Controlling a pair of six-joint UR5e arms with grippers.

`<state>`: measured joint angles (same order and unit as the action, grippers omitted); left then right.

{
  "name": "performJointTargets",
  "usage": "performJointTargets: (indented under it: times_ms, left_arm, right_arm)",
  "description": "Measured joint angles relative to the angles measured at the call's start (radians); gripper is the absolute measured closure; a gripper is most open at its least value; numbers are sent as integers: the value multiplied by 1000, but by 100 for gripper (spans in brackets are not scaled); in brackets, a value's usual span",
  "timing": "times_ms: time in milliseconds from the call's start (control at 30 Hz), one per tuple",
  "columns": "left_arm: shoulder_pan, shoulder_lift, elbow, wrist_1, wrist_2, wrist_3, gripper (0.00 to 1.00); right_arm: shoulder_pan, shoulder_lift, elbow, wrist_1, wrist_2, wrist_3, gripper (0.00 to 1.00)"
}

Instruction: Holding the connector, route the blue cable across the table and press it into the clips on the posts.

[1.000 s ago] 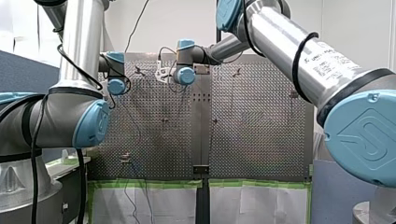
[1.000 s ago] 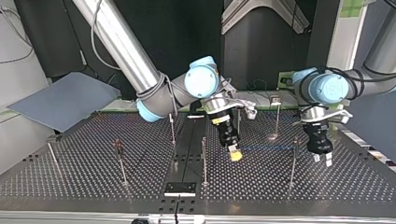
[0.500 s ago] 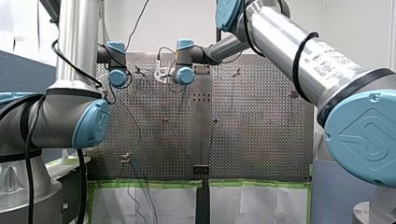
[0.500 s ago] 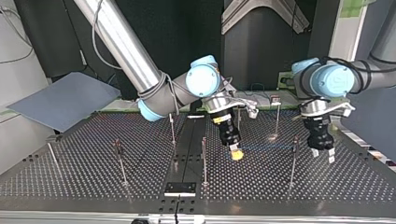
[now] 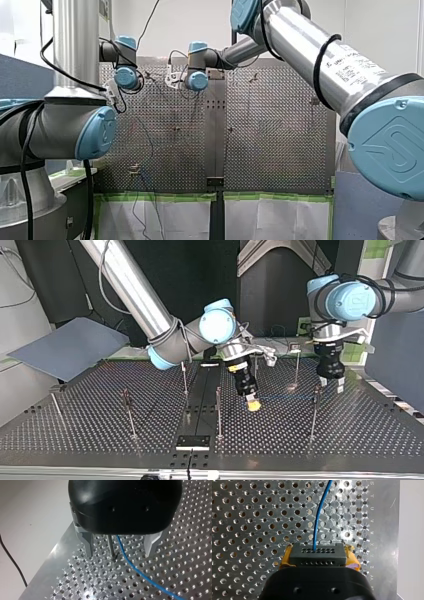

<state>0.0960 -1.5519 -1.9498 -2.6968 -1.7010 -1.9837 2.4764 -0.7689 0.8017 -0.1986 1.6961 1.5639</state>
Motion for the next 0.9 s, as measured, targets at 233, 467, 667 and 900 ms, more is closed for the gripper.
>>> performJointTargets:
  times_ms: [233, 467, 667, 900]
  left_arm:
    - [-26, 54, -13, -69, -29, -3, 0]
    - [-39, 120, -33, -135, -24, -13, 0]
    - [-60, 174, -42, -190, -20, 5, 0]
    - [-89, 206, -44, -208, 9, 55, 0]
  right_arm:
    - [-2, 0, 0, 2, 22, 0, 100]
    - [-1, 0, 0, 4, 42, -1, 100]
    - [0, 0, 0, 6, 53, -2, 100]
    - [-3, 0, 0, 8, 60, -2, 100]
